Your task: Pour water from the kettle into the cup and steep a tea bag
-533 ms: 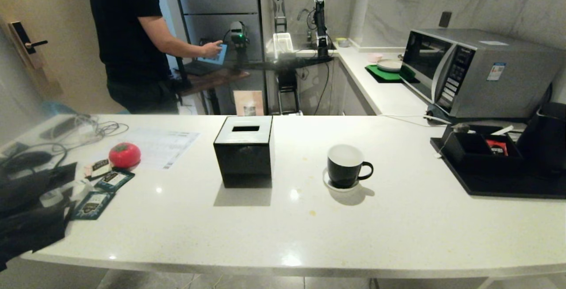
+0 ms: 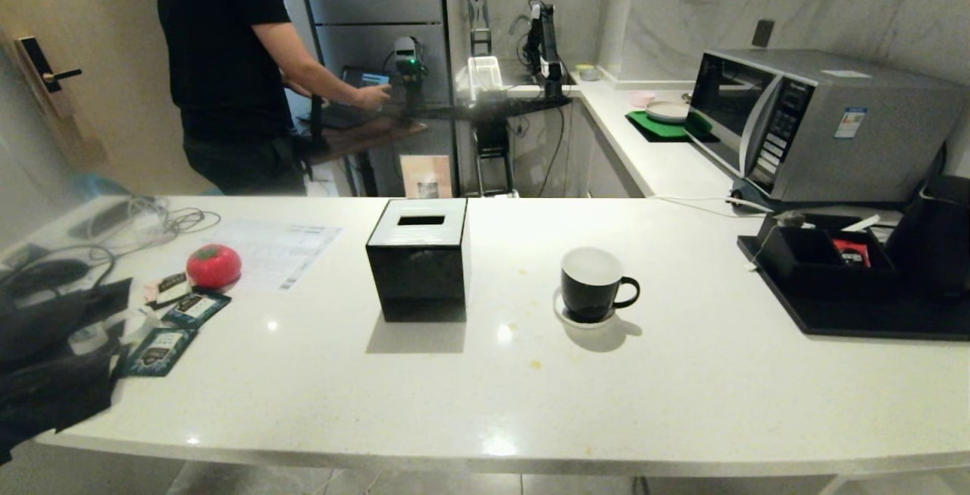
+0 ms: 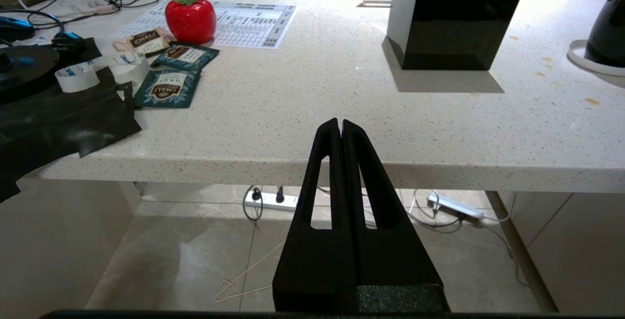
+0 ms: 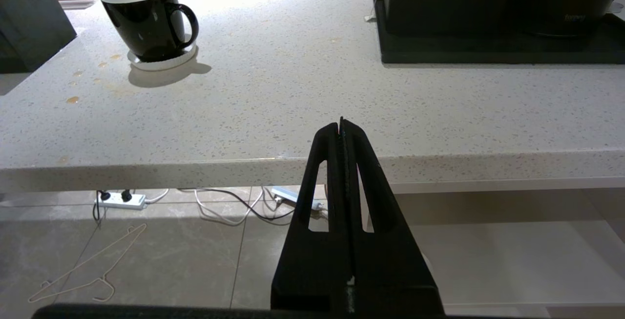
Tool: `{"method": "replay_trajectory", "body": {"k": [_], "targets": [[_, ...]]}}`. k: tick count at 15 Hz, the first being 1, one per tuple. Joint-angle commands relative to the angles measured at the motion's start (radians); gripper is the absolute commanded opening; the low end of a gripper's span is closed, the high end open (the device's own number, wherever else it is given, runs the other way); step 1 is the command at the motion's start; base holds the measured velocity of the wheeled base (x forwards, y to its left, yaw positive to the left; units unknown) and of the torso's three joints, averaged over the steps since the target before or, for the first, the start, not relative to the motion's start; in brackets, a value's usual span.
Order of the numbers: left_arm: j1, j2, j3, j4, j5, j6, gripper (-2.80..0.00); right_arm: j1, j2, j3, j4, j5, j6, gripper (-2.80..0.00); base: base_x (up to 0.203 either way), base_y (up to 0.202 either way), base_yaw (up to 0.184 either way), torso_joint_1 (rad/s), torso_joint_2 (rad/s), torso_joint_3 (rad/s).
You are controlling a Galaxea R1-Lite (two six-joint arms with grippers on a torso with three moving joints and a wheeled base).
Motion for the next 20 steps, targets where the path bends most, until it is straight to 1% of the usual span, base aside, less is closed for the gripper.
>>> {"method": "replay_trajectory", "body": {"k": [1, 20], "targets": [[0.000, 0.000, 0.000, -0.001, 0.000, 0.000, -2.80, 0.001, 0.001, 0.000, 0.000, 0.000, 0.001, -2.80, 0.000, 0.000, 0.000, 0.000, 0.00, 0.000], [0.000, 0.000, 0.000, -0.001, -0.001, 0.004, -2.80, 0.001, 0.000, 0.000, 0.000, 0.001, 0.001, -2.80, 0.000, 0.000, 0.000, 0.000, 0.00, 0.000]]}}
